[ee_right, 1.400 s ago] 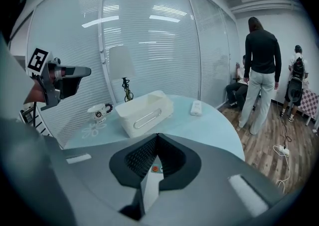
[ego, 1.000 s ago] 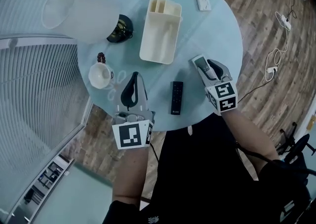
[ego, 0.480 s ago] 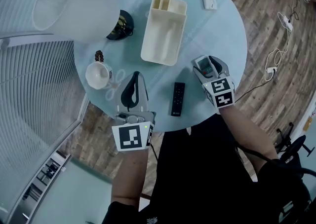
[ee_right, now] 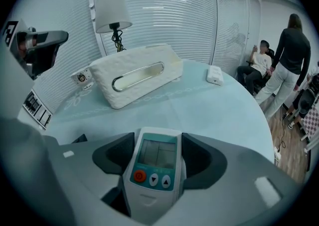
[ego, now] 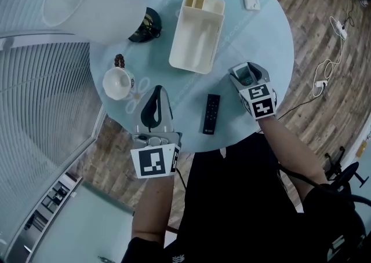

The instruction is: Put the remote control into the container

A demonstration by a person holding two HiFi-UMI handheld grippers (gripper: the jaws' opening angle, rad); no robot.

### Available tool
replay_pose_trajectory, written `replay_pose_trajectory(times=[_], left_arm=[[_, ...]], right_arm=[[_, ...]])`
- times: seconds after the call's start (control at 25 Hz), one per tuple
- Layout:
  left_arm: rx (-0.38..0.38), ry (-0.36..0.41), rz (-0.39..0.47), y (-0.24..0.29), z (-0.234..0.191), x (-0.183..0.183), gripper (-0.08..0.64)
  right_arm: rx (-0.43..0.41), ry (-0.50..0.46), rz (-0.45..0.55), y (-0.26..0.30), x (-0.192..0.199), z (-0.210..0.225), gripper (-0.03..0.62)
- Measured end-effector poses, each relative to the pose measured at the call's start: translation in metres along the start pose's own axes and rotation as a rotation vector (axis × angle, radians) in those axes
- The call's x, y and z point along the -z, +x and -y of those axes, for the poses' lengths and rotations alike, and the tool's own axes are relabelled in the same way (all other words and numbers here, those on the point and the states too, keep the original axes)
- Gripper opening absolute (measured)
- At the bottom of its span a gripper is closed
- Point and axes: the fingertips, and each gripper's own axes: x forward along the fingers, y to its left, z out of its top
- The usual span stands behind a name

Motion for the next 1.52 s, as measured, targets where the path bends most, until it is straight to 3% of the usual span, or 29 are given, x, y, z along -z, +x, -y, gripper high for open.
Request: replay_pose_trajectory(times=[0.28,0.64,1.04,1.52], left_arm=[[0.000,0.000,0.012,-0.005,0.008,-0.006,0.000],[0.025,0.014,0.078,-0.013,0.025,-0.036,0.000],[0.053,0.031,0.148,-0.044,0.039,-0.066,0.000],[0.089,0.043,0.234,-0.082,0.038,-0.093,0.000]], right_arm=[[-0.072,0.014,0.030,-0.008,-0.004,-0.001,0.295],[-0.118,-0.028,0.203,-0.061,-0.039,-0.012,0.291],[-0.114,-0.056,0.318,-0.116,-0.055,-0.028,0.268],[-0.021,-0.080,0.470,-0.189,-0.097,-0.033,0.268]])
